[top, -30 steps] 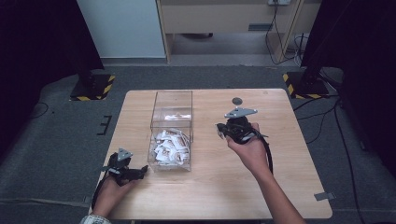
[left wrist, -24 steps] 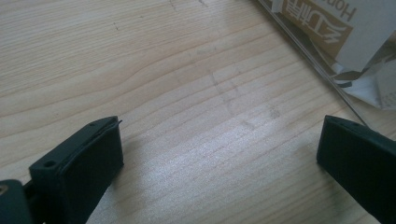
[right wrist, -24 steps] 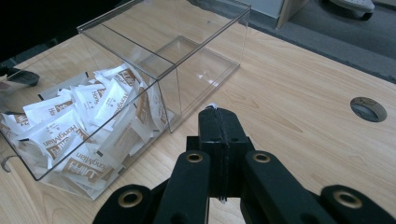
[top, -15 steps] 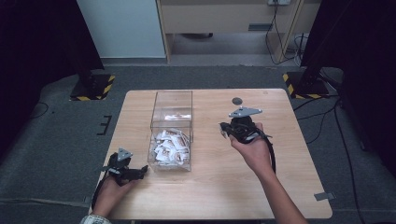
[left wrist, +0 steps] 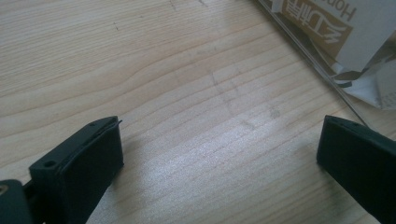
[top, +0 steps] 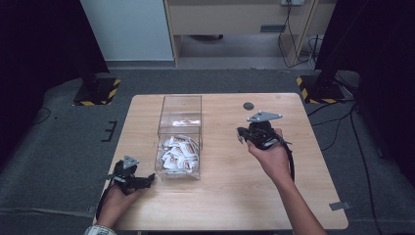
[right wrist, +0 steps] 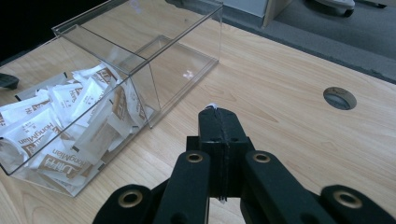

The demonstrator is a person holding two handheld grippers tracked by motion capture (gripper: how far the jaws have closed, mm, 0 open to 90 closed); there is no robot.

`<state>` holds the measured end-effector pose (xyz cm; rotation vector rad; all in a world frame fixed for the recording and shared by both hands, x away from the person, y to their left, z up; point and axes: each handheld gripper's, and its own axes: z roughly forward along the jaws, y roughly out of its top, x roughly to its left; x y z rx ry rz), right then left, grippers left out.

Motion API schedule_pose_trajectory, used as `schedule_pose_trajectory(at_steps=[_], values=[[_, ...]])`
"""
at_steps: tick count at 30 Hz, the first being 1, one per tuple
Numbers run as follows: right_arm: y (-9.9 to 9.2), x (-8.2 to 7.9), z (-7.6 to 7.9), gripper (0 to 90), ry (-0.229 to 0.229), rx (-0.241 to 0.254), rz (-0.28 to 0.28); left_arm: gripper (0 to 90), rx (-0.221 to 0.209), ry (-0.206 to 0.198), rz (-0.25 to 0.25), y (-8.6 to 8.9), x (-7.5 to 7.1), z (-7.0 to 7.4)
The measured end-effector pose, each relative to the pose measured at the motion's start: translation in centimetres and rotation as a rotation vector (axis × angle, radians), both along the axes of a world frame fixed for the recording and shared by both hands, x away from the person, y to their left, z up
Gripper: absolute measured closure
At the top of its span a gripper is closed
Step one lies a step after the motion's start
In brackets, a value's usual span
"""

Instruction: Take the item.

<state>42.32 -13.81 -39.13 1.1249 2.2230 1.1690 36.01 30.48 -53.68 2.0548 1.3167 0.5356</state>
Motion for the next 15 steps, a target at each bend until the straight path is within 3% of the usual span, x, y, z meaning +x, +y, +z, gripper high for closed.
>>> schedule_pose_trajectory(at_steps=[15], values=[[-1.9,0.5,-0.8,90.0,0.016,-0.017,-0.046,0.0,0.000,0.000,0.000,0.0,0.0,0.0]])
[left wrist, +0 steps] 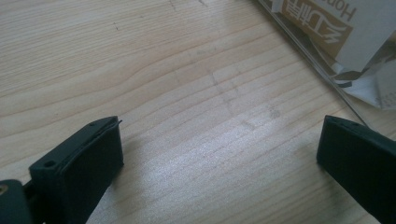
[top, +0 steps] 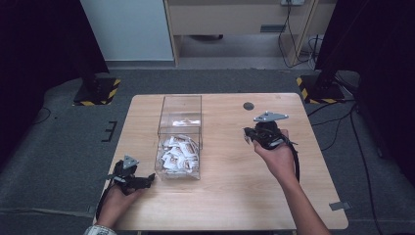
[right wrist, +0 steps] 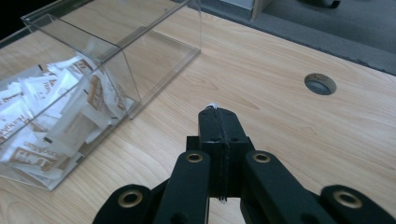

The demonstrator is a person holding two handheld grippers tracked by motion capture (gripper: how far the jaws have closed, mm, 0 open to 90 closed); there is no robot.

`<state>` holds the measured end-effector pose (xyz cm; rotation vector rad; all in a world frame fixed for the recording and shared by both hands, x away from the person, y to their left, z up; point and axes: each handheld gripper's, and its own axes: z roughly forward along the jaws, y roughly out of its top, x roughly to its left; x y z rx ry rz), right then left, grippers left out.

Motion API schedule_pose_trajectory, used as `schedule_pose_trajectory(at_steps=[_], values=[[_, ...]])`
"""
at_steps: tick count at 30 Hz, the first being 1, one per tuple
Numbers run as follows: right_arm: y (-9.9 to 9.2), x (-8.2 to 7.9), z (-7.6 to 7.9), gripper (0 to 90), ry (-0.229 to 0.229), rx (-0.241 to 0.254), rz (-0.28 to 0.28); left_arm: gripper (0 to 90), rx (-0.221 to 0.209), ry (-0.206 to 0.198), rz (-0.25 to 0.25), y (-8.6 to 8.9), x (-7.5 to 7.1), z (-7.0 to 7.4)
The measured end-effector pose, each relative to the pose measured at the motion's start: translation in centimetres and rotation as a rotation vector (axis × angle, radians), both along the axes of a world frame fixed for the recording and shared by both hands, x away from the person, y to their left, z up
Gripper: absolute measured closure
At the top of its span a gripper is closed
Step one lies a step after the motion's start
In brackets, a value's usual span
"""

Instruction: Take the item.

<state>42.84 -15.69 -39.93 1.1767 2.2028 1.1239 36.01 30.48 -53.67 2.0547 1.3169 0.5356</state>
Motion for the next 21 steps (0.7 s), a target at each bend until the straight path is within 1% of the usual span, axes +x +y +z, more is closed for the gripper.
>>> schedule_pose_trajectory(at_steps=[7,21], values=[[-1.3,0.5,-0.4,90.0,0.011,0.002,-0.035,0.0,0.000,0.000,0.000,0.0,0.0,0.0],[-2.5,1.4,-0.6,90.0,0.017,0.005,-0.080,0.0,0.000,0.000,0.000,0.0,0.0,0.0]])
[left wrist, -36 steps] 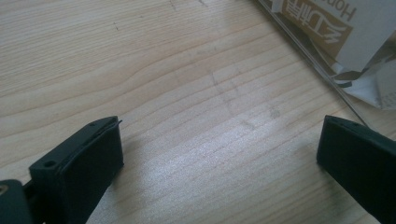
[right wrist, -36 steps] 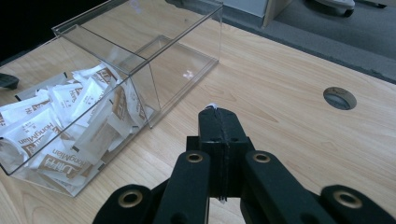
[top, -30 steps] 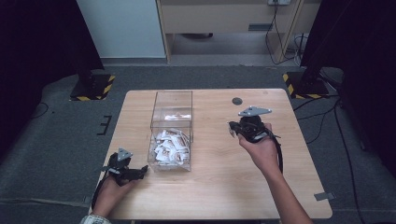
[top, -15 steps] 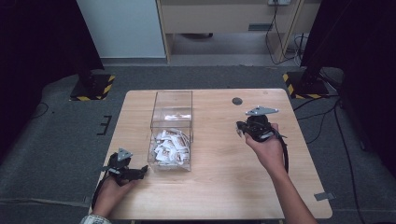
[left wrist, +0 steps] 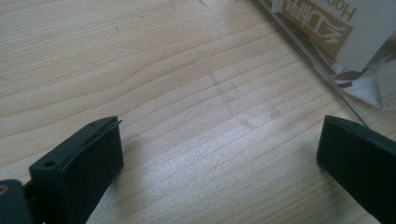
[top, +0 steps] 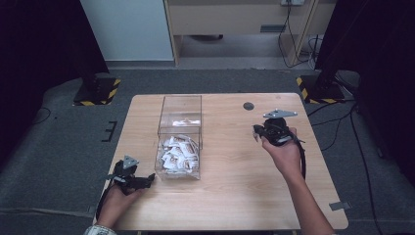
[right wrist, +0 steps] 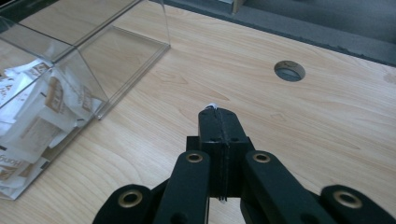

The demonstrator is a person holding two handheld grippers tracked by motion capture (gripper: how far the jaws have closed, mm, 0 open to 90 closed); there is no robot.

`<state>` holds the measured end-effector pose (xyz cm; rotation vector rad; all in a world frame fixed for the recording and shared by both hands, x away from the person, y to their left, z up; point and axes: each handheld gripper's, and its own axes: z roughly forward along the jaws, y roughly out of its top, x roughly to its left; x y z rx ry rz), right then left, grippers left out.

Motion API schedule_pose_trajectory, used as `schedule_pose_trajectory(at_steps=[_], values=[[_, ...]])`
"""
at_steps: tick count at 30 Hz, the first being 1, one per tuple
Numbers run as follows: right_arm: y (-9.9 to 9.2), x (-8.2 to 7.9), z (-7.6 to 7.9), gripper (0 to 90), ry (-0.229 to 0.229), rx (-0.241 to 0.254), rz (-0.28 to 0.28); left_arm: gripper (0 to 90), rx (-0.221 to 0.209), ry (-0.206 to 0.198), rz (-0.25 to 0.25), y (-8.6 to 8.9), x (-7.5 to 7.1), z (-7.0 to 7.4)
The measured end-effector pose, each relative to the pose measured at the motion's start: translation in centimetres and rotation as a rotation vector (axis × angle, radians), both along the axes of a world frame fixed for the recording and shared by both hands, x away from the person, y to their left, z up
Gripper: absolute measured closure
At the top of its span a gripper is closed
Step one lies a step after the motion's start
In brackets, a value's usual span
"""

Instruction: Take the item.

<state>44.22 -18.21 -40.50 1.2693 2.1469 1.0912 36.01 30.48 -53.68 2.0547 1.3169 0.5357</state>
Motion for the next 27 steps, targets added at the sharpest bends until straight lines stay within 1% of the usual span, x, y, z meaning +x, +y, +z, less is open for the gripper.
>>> schedule_pose_trajectory(at_steps=[4,6,8,9,10,15,19,27], values=[[-0.5,0.5,-0.4,90.0,0.009,-0.010,-0.021,0.0,0.000,0.000,0.000,0.0,0.0,0.0],[-0.8,1.0,-0.9,90.0,0.015,0.003,-0.033,0.0,0.000,0.000,0.000,0.0,0.0,0.0],[-0.8,1.3,-1.2,90.0,0.019,-0.002,-0.037,0.0,0.000,0.000,0.000,0.0,0.0,0.0],[-0.8,1.3,-1.2,90.0,0.019,-0.002,-0.037,0.0,0.000,0.000,0.000,0.0,0.0,0.0],[-0.7,1.5,-1.5,90.0,0.026,0.001,-0.041,0.0,0.000,0.000,0.000,0.0,0.0,0.0],[-0.7,2.0,-1.9,90.0,0.026,0.001,-0.040,0.0,0.000,0.000,0.000,0.0,0.0,0.0],[-0.7,2.9,-2.6,90.0,0.032,0.001,-0.053,0.0,0.000,0.000,0.000,0.0,0.0,0.0],[-0.6,3.4,-3.6,90.0,0.045,-0.003,-0.051,0.0,0.000,0.000,0.000,0.0,0.0,0.0]])
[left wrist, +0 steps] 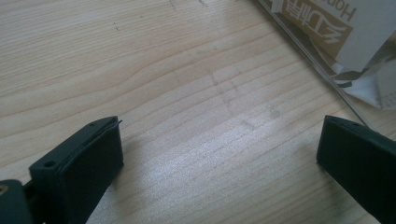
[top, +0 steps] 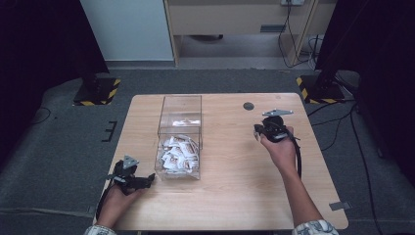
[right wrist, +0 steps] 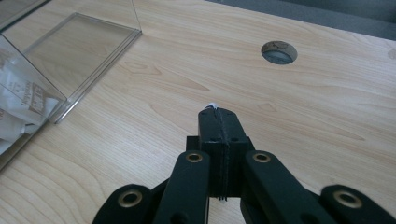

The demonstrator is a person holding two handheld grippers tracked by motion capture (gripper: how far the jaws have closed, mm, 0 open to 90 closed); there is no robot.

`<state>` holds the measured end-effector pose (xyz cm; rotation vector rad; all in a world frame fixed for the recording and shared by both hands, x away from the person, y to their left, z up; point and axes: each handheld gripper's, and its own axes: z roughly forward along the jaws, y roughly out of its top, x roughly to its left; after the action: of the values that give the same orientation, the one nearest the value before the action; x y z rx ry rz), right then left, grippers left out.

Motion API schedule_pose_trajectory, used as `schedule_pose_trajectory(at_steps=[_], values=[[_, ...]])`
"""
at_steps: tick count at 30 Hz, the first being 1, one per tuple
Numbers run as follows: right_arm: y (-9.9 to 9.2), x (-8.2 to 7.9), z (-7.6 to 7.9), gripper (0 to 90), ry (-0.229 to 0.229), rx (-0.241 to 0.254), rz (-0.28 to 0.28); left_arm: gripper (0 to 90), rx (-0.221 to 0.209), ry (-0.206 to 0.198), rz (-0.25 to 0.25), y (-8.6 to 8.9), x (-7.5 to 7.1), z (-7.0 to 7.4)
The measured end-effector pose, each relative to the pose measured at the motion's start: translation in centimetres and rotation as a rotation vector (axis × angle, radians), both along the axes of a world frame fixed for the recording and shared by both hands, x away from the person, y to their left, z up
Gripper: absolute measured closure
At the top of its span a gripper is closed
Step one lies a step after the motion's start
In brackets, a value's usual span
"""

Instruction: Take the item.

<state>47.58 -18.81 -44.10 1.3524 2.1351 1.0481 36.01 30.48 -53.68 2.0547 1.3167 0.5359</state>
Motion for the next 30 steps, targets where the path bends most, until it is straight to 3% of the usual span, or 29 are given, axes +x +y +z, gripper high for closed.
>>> schedule_pose_trajectory(at_steps=[9,17,30], values=[[-0.1,0.4,-1.5,90.0,0.024,0.002,-0.015,0.0,0.000,0.000,0.000,0.0,0.0,0.0],[0.7,0.4,-2.7,90.0,0.051,-0.030,0.002,0.0,0.000,0.000,0.000,0.0,0.0,0.0],[2.0,0.6,-3.3,89.1,0.057,-0.030,0.017,0.0,0.000,0.000,0.000,0.0,0.0,0.0]])
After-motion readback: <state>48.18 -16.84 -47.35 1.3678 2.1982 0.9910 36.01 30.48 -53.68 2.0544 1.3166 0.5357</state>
